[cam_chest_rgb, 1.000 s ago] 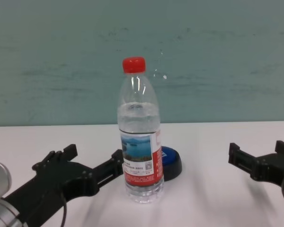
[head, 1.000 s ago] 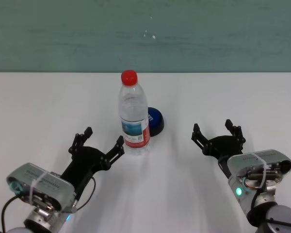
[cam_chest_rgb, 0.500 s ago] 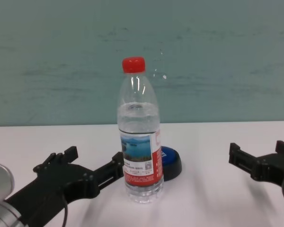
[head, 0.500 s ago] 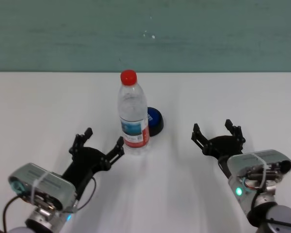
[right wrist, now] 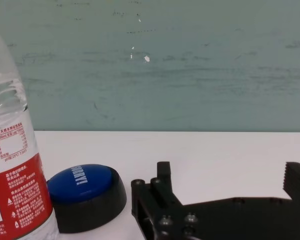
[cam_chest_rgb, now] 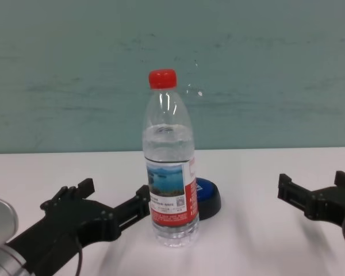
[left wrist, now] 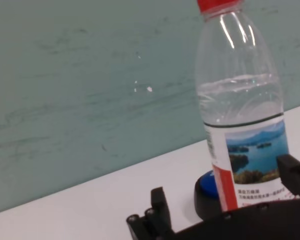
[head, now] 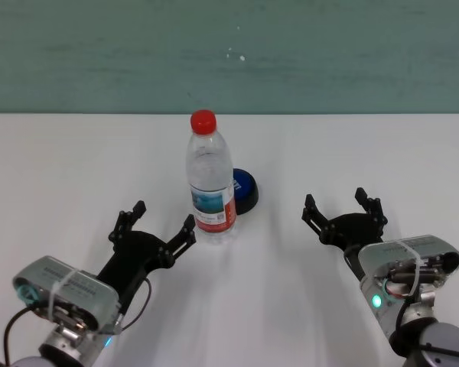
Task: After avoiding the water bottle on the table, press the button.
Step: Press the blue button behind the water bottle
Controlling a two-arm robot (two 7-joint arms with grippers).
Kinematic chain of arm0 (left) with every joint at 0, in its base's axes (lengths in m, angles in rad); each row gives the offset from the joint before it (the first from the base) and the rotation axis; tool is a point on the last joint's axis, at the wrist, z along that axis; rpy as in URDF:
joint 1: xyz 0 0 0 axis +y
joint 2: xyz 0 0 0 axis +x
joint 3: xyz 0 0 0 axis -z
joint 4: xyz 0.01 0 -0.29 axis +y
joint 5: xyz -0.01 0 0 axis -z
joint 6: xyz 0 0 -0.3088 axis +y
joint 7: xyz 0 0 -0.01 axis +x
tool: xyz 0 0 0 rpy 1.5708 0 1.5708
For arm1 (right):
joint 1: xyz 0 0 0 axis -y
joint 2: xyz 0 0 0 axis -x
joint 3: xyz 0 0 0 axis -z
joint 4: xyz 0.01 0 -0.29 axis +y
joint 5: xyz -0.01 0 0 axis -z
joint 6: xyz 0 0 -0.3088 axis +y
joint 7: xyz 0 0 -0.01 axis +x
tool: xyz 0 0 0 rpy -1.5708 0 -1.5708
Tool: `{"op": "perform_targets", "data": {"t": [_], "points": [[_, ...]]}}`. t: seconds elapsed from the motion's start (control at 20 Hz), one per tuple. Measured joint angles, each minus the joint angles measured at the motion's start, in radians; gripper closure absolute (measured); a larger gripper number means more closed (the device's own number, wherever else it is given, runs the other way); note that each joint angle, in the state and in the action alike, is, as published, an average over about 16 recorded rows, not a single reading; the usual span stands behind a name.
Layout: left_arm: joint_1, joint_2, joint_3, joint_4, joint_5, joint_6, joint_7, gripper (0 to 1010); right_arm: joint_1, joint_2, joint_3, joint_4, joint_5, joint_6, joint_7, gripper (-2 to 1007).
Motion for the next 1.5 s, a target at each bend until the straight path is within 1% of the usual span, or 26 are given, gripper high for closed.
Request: {"op": "perform_targets", "data": {"t": [0.6, 1.5], "points": [[0.015, 0.01, -0.015, -0.02, -0.02, 0.003, -0.008, 0, 0.0, 0.0, 0.0, 0.0, 0.0, 0.0, 0.0, 1], [0.065, 0.042, -0.061, -0.079, -0.065, 0.016, -0.025, 0, 0.0, 0.0, 0.0, 0.0, 0.0, 0.0, 0.0, 1]]}}
